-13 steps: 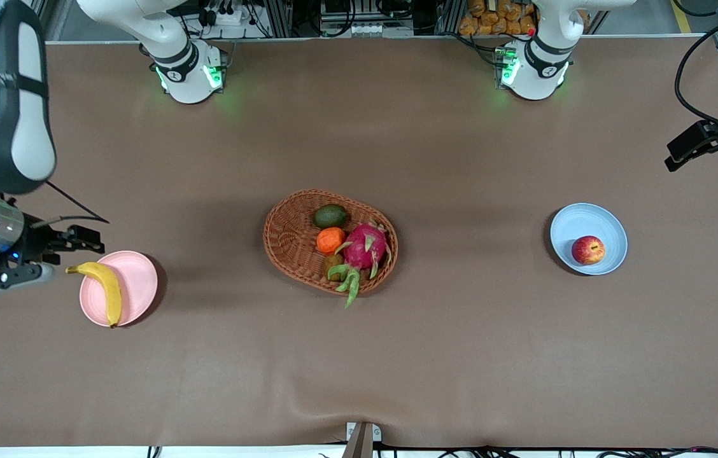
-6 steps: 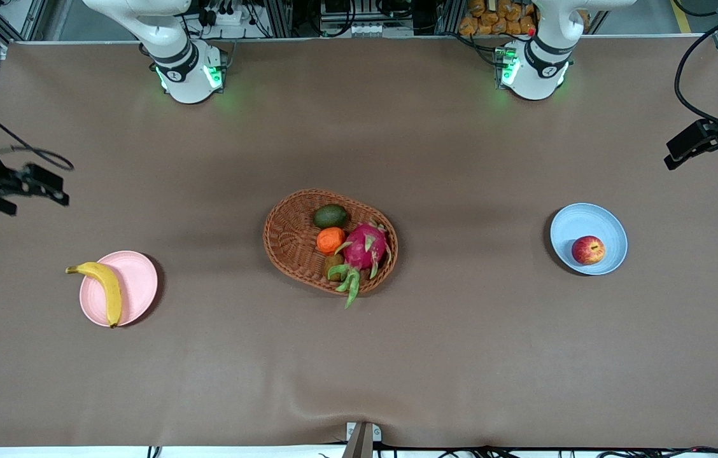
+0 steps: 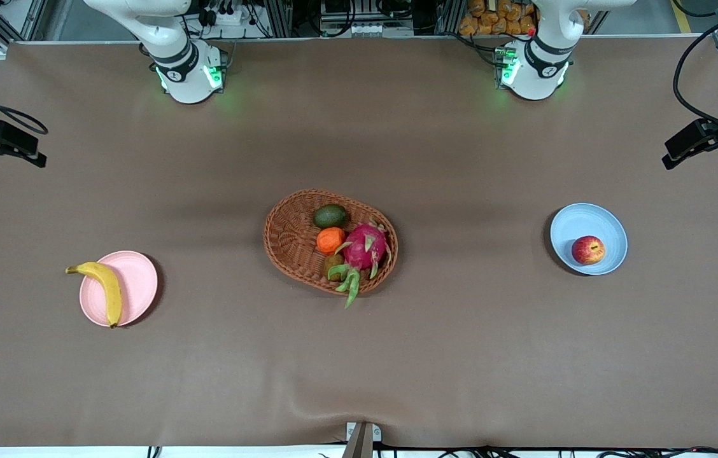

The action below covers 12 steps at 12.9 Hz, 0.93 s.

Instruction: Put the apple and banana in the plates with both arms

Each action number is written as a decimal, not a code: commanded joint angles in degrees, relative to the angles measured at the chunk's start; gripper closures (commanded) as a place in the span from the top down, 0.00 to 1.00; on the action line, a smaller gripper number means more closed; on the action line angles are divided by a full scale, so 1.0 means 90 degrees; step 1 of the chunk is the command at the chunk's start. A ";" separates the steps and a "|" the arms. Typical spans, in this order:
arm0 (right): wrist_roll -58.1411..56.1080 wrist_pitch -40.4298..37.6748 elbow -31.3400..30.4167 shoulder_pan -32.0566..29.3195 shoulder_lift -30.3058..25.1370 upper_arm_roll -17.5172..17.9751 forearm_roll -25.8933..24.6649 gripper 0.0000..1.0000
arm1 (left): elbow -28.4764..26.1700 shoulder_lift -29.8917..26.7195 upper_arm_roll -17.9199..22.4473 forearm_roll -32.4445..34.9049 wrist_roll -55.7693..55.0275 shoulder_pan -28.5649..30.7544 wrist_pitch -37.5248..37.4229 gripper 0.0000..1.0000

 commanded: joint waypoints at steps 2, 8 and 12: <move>0.0230 -0.0401 0.0297 -0.0047 0.0020 0.0110 -0.0258 1.00 | 0.0073 0.0012 0.0048 -0.0280 0.0105 0.0091 -0.0093 1.00; 0.0397 -0.0285 0.0365 0.0021 0.0127 0.0130 -0.0228 1.00 | 0.0112 -0.0017 0.0009 -0.0290 0.0037 0.0062 -0.0434 1.00; 0.0318 -0.0275 0.0434 -0.0027 0.0186 0.0130 -0.0228 1.00 | 0.0141 -0.0007 -0.0040 -0.0271 0.0056 0.0003 -0.0679 1.00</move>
